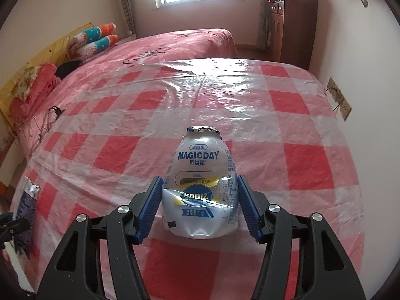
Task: Collect trash
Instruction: 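Carry the carton with the left tool while the right tool carries the bottle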
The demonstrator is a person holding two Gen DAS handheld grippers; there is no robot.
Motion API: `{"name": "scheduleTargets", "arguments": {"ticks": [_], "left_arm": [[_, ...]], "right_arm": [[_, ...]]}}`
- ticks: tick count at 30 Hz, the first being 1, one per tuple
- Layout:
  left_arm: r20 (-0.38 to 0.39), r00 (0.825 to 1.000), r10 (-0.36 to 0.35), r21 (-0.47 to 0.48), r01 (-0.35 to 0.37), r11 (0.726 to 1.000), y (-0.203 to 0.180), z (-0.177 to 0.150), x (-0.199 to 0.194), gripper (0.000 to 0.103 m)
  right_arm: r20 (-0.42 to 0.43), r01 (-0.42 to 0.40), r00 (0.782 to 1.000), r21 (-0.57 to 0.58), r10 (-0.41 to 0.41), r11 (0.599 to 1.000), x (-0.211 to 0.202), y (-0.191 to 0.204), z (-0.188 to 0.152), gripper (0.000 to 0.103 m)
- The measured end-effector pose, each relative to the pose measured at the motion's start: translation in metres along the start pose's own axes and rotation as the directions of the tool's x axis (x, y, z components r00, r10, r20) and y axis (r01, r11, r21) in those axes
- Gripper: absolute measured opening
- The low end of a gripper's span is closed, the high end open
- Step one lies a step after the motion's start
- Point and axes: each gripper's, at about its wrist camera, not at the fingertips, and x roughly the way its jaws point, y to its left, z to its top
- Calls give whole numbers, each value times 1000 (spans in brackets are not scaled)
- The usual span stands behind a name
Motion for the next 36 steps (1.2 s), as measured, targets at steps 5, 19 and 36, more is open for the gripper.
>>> {"name": "scheduleTargets", "arguments": {"ticks": [5,19,36], "left_arm": [[7,1000,-15,-5,15,1000,6,0,-2,66],[61,997,-46,-34,48,998,28,-4,-25,66],[130,991,-27,-118,42,992,72,-17,-61,66]], "right_arm": [[11,-19,1000,-5,19,1000,-5,13,-4,60],[29,-158,987,0,158,987,-22,58,-6,60],[-38,-327,945,-100,324,940,-30,156,-20,60]]}}
